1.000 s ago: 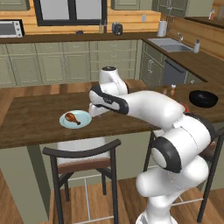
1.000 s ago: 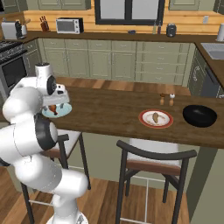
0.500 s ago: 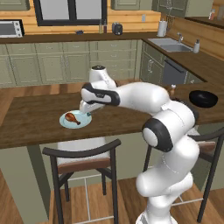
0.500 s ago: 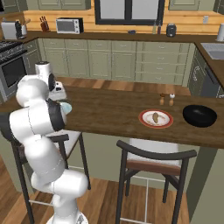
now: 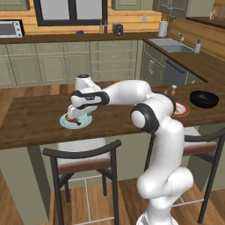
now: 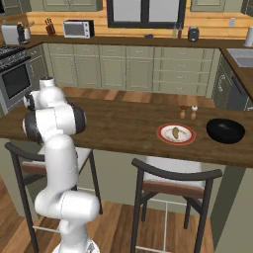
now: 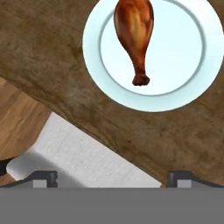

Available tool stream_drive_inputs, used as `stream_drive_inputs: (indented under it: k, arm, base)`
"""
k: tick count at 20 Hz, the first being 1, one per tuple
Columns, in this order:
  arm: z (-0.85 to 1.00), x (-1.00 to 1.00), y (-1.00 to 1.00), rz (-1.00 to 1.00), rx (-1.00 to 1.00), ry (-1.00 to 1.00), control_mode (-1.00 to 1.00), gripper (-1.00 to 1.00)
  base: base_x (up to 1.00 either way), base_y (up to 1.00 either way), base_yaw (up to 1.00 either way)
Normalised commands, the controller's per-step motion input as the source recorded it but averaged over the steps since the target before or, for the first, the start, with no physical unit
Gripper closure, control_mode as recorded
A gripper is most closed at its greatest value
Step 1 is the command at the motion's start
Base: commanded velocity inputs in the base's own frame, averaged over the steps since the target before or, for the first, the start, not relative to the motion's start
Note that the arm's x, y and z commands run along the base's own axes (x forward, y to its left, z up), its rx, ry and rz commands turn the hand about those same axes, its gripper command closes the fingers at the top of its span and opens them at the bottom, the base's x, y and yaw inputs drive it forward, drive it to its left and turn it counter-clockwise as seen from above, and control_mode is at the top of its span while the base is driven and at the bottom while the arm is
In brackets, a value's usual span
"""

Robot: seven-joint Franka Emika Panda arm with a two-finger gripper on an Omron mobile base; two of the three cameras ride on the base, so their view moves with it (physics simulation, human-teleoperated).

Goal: Pick the chicken drumstick and sweet potato from their plates and place them in the bowl. Then put the bowl in the fridge.

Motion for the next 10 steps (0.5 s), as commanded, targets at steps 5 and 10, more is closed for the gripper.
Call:
stream_drive_inputs:
  k: [5,10]
  arm:
    - [-0.31,0.62,0.19,0.0,0.0,0.0,-1.0,-1.0]
    - [-0.25,0.43,0.1,0.0,0.0,0.0,-1.0,-1.0]
  base:
    - [0.0,0.0,0.0]
    - [0.0,0.0,0.0]
